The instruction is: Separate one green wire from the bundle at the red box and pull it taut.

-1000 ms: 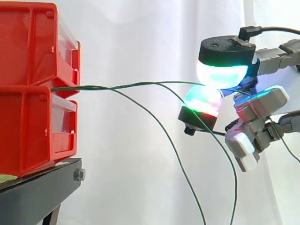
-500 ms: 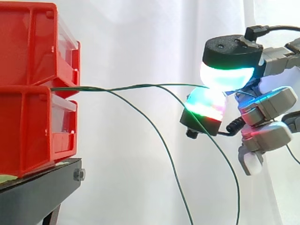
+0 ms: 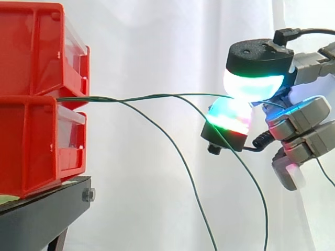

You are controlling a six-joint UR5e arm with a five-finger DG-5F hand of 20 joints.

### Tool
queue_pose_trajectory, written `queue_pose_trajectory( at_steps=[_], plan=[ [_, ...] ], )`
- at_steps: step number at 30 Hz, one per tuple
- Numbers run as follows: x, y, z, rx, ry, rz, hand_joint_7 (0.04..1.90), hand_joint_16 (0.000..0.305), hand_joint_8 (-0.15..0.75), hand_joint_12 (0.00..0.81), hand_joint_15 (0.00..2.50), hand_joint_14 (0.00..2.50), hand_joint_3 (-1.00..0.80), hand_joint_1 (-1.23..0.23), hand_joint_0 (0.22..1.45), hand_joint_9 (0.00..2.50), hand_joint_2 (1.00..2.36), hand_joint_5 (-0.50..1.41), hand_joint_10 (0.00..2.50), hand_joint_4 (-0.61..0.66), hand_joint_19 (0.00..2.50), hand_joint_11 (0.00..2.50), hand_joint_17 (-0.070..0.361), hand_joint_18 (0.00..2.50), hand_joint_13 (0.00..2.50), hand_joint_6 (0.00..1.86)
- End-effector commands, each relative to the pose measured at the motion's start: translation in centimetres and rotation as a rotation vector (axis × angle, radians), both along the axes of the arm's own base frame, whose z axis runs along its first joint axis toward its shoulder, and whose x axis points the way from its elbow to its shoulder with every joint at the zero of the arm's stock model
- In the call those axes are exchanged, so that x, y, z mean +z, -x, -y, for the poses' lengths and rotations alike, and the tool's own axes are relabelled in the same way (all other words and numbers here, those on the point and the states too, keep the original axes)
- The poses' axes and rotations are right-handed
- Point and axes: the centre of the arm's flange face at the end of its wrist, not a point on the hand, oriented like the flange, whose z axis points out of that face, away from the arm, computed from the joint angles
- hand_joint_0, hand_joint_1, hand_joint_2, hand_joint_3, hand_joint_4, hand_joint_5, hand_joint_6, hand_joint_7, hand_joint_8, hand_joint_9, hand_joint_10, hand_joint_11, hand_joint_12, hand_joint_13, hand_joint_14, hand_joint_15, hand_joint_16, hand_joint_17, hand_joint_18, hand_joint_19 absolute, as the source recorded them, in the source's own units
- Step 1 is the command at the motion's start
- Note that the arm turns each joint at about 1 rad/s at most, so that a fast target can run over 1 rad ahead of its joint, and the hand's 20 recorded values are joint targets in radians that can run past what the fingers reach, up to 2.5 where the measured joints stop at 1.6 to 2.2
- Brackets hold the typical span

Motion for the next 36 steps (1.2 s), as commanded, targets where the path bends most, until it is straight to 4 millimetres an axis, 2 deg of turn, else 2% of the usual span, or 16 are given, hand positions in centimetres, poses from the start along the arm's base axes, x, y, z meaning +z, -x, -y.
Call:
queue_pose_trajectory(
  at_steps=[1, 36],
  plan=[
    [-0.01, 0.0, 0.0, 0.0, 0.0, 0.0, 1.22, 0.054, 0.301, 0.374, 1.65, 0.0, -0.07, -0.78, 0.65, 1.44, 1.03, -0.12, 0.01, 0.03, 0.7, 1.63, 0.122, 1.06, 1.5, 0.91],
    [-0.01, 0.0, 0.0, 0.0, 0.0, 0.0, 1.21, 0.054, 0.294, 0.37, 1.64, 0.0, -0.07, -0.78, 0.65, 1.44, 1.03, -0.13, 0.01, 0.03, 0.69, 1.63, 0.122, 1.04, 1.5, 0.91]
  ],
)
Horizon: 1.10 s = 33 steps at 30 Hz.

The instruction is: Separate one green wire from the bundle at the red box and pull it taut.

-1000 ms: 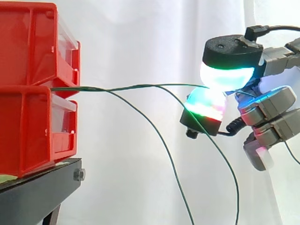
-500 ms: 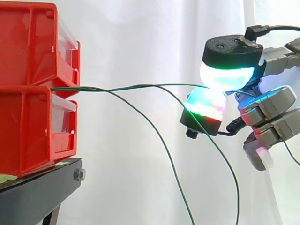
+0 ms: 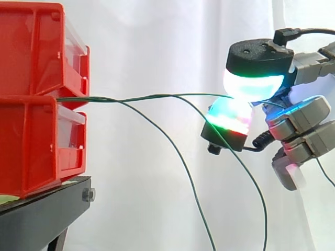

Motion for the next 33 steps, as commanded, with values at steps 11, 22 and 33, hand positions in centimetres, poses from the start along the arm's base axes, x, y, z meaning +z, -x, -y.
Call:
queue_pose_trajectory(
  at_steps=[11, 22, 33],
  plan=[
    [-0.01, 0.0, -0.11, 0.002, 0.0, 0.0, 1.21, 0.054, 0.294, 0.367, 1.64, 0.0, -0.07, -0.78, 0.65, 1.44, 1.03, -0.13, 0.01, 0.03, 0.69, 1.63, 0.121, 1.04, 1.5, 0.91],
    [-0.01, 0.0, -0.09, 0.0, 0.0, 0.0, 1.21, 0.054, 0.294, 0.374, 1.64, 0.0, -0.07, -0.78, 0.65, 1.45, 1.03, -0.13, 0.01, 0.03, 0.69, 1.65, 0.122, 1.03, 1.5, 0.91],
    [-0.01, 0.0, -0.11, 0.002, 0.0, 0.0, 1.21, 0.054, 0.288, 0.369, 1.64, 0.0, -0.07, -0.78, 0.65, 1.45, 1.03, -0.13, 0.01, 0.03, 0.68, 1.66, 0.123, 1.03, 1.49, 0.91]
  ],
)
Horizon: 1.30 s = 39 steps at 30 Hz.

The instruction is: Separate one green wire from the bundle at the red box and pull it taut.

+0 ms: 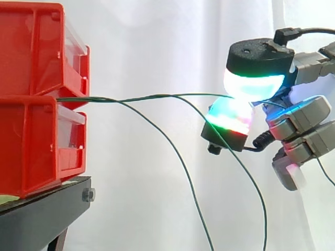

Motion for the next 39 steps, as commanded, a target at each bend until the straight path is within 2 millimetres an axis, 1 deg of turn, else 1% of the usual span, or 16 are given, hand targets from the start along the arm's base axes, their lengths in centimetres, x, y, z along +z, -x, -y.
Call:
queue_pose_trajectory(
  at_steps=[1, 4, 7, 39],
  plan=[
    [-0.01, 0.0, -0.02, 0.001, 0.0, 0.0, 1.21, 0.054, 0.297, 0.372, 1.64, 0.0, -0.07, -0.78, 0.65, 1.45, 1.03, -0.13, 0.01, 0.03, 0.68, 1.65, 0.123, 1.03, 1.49, 0.91],
    [0.06, -0.03, -0.01, -0.001, 0.0, 0.001, 1.21, 0.055, 0.288, 0.37, 1.63, 0.0, -0.06, -0.78, 0.65, 1.45, 1.03, -0.13, 0.01, 0.02, 0.68, 1.66, 0.123, 1.03, 1.49, 0.91],
    [-0.01, 0.0, -0.02, 0.001, 0.0, 0.0, 1.21, 0.054, 0.298, 0.374, 1.64, 0.0, -0.07, -0.78, 0.65, 1.45, 1.03, -0.13, 0.01, 0.02, 0.69, 1.66, 0.123, 1.03, 1.49, 0.91],
    [-0.01, 0.0, -0.22, 0.002, 0.0, 0.0, 1.21, 0.055, 0.297, 0.375, 1.63, 0.0, -0.06, -0.78, 0.65, 1.46, 1.03, -0.13, 0.01, 0.03, 0.69, 1.65, 0.123, 1.03, 1.49, 0.91]
  ],
)
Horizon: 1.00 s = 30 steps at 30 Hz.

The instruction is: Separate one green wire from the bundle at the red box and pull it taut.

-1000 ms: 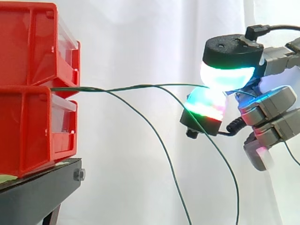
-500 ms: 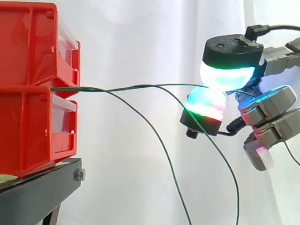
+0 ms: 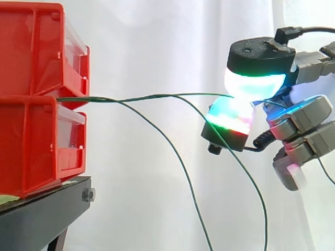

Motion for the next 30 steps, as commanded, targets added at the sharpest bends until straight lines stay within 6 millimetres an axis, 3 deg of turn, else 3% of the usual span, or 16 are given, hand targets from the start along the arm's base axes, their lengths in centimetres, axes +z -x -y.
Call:
queue_pose_trajectory(
  at_steps=[1, 30],
  plan=[
    [0.0, 0.0, -0.14, 0.002, 0.0, 0.0, 1.21, 0.055, 0.297, 0.373, 1.61, 0.01, -0.06, -0.78, 0.65, 1.46, 1.03, -0.13, 0.01, 0.03, 0.69, 1.65, 0.123, 1.03, 1.49, 0.91],
    [0.0, -0.01, -0.79, 0.011, 0.0, 0.0, 1.21, 0.055, 0.297, 0.376, 1.6, 0.01, -0.07, -0.78, 0.65, 1.45, 1.03, -0.13, 0.01, 0.02, 0.68, 1.63, 0.123, 1.03, 1.48, 0.91]
  ],
)
